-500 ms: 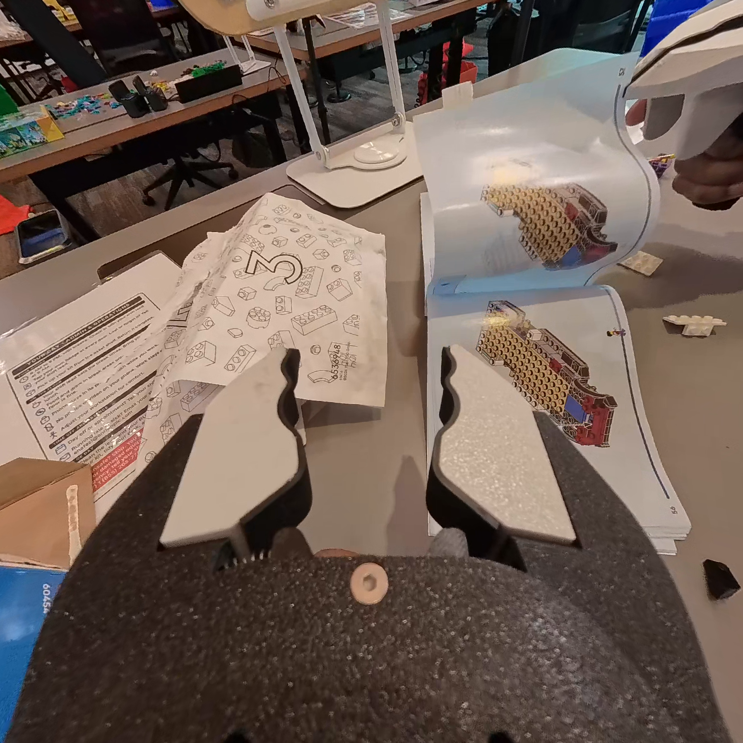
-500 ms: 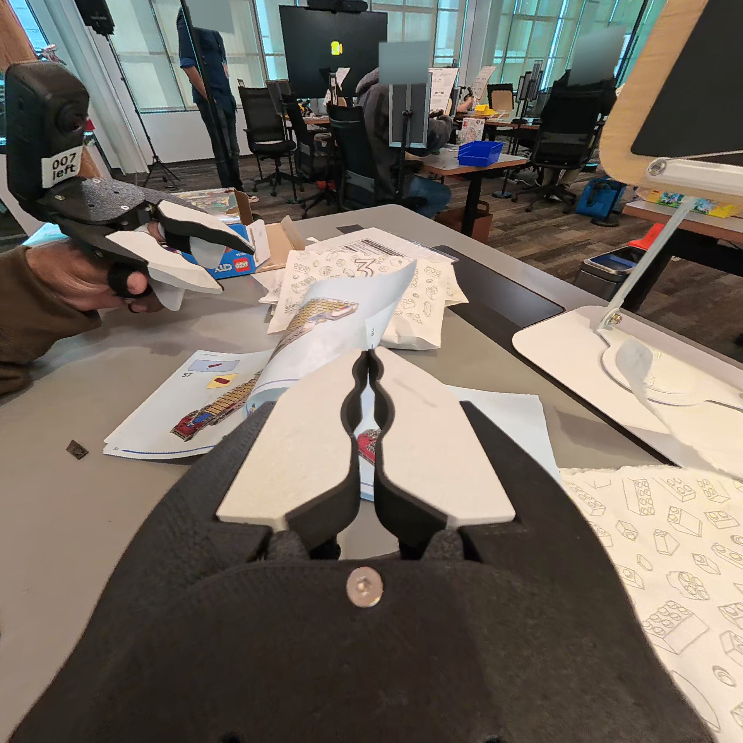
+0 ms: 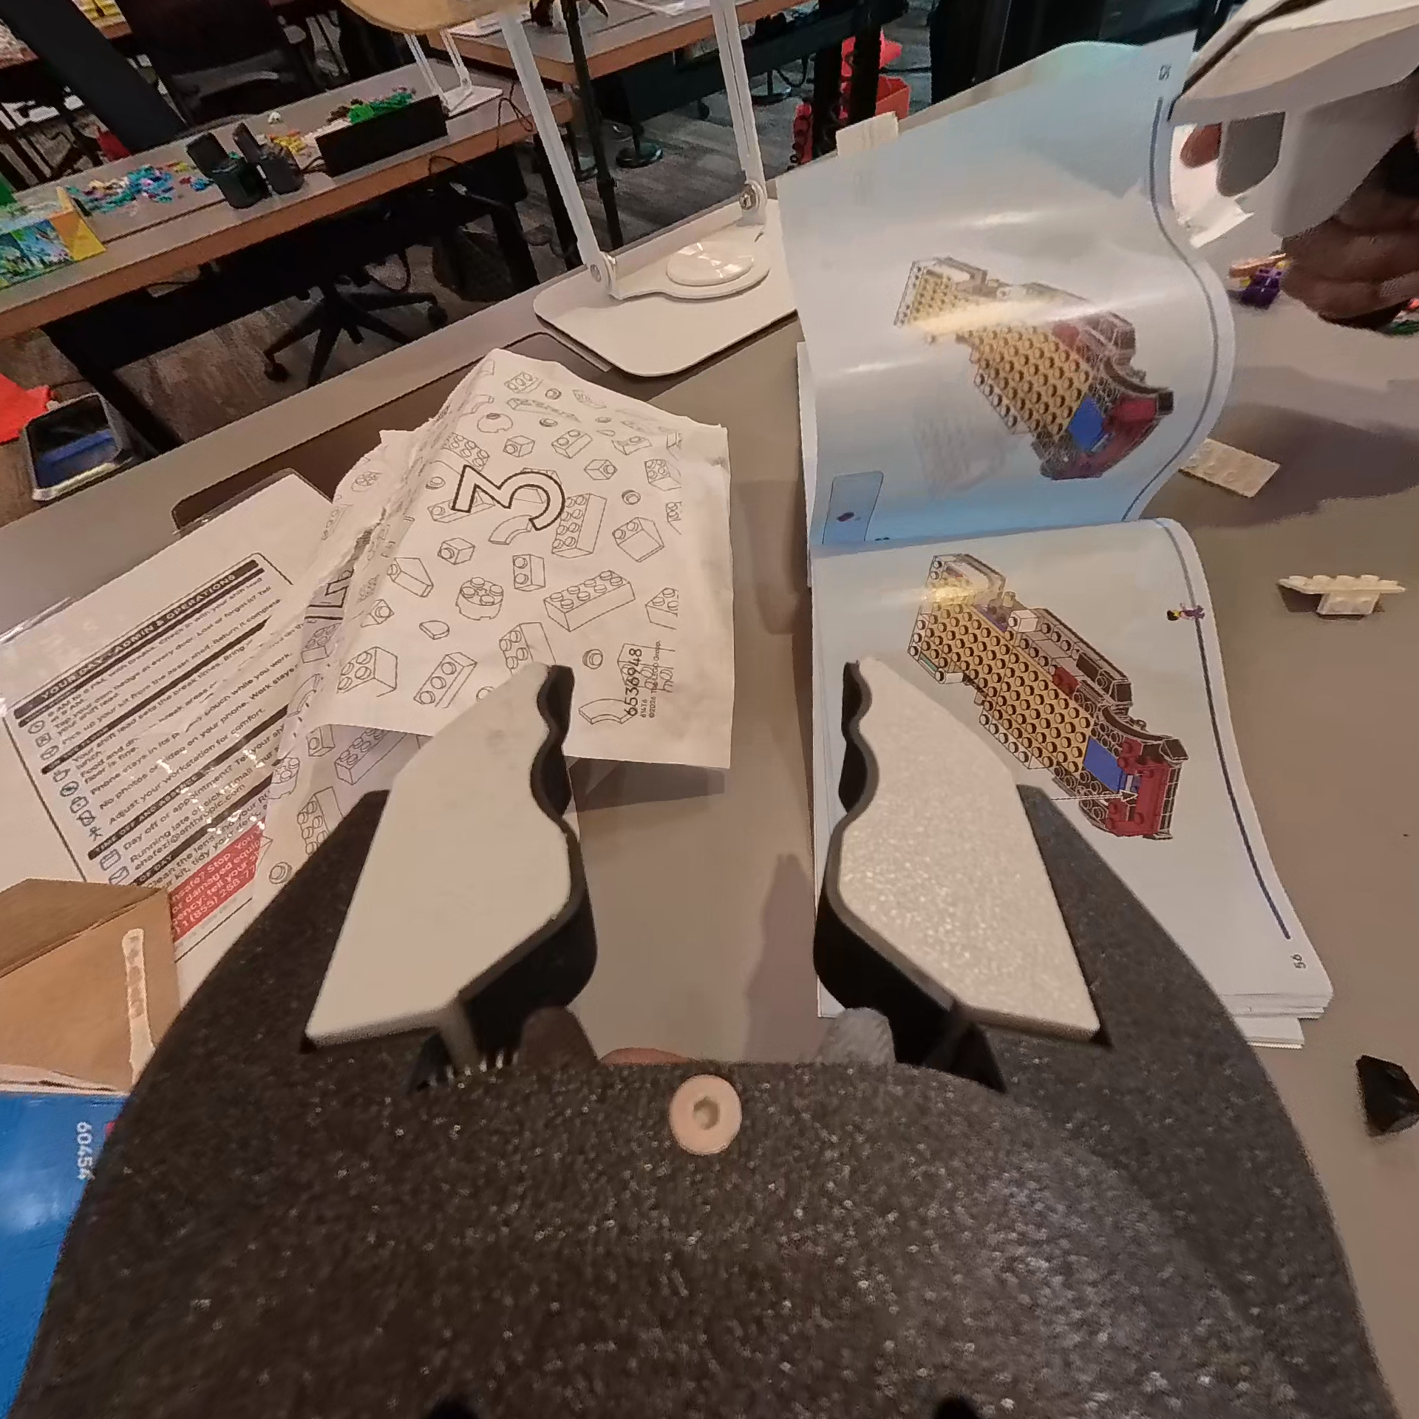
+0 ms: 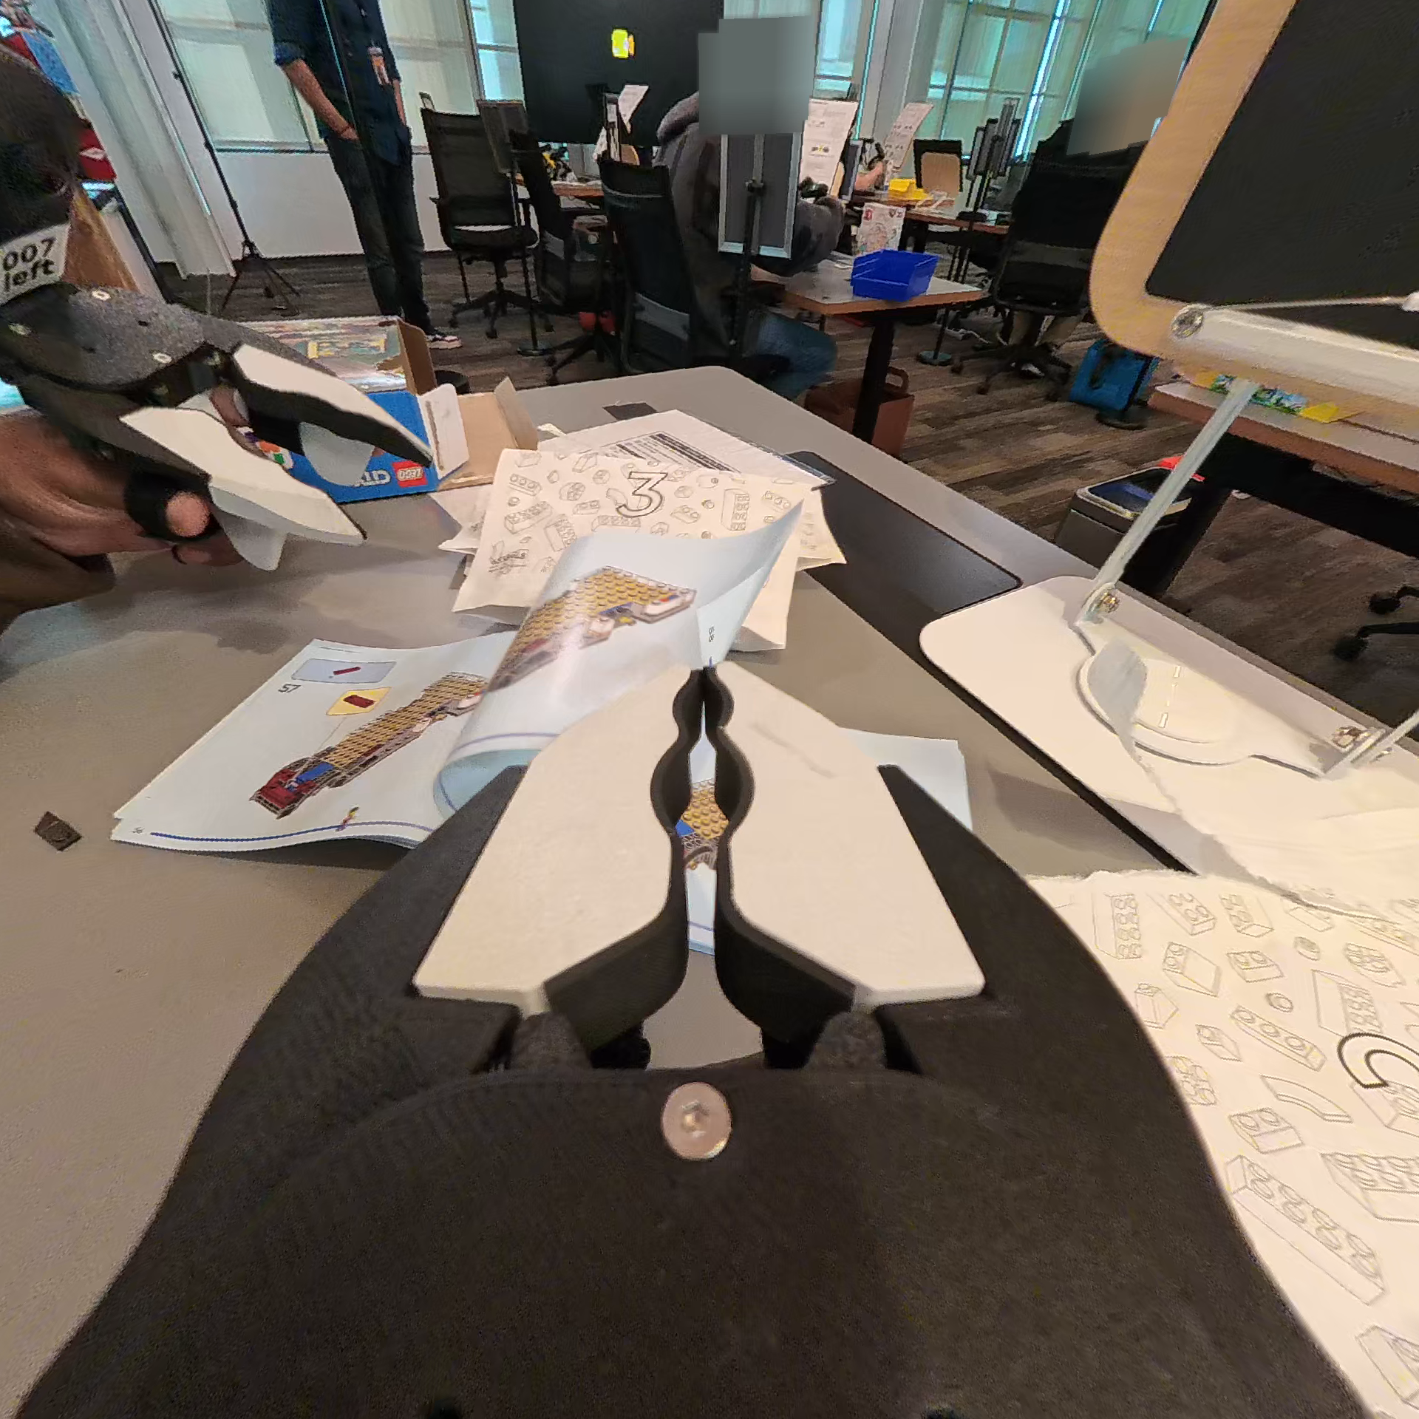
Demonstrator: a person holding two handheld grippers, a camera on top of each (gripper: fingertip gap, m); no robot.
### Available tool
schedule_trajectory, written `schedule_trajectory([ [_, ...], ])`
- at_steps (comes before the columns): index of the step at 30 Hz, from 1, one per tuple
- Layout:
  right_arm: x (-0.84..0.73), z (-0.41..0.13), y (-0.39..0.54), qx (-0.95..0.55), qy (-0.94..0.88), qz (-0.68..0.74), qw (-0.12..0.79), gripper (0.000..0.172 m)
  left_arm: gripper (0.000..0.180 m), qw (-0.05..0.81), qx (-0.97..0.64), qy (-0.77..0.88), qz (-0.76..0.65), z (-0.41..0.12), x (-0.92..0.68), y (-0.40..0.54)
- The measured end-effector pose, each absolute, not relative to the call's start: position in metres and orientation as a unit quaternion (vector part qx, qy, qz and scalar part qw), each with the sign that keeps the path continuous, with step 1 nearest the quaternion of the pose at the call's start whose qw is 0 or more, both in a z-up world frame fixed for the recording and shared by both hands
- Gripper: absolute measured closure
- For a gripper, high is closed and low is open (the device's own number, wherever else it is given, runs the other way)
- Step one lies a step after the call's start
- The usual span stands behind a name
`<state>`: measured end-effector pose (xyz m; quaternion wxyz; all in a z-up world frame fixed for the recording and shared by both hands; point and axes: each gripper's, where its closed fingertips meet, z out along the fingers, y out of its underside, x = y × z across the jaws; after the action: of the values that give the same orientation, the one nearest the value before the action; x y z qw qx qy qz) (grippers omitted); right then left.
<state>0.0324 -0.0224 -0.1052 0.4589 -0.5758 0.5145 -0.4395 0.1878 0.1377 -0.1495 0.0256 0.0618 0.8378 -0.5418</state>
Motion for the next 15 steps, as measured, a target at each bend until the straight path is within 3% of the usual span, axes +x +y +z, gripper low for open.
schedule_trajectory([
  [15, 0.0290, -0.0988, -0.0305, -0.570, 0.511, -0.450, 0.459, 0.172, 0.112, 0.028, 0.066, 0.842, -0.535, -0.1522, 0.1869, 0.1380],
])
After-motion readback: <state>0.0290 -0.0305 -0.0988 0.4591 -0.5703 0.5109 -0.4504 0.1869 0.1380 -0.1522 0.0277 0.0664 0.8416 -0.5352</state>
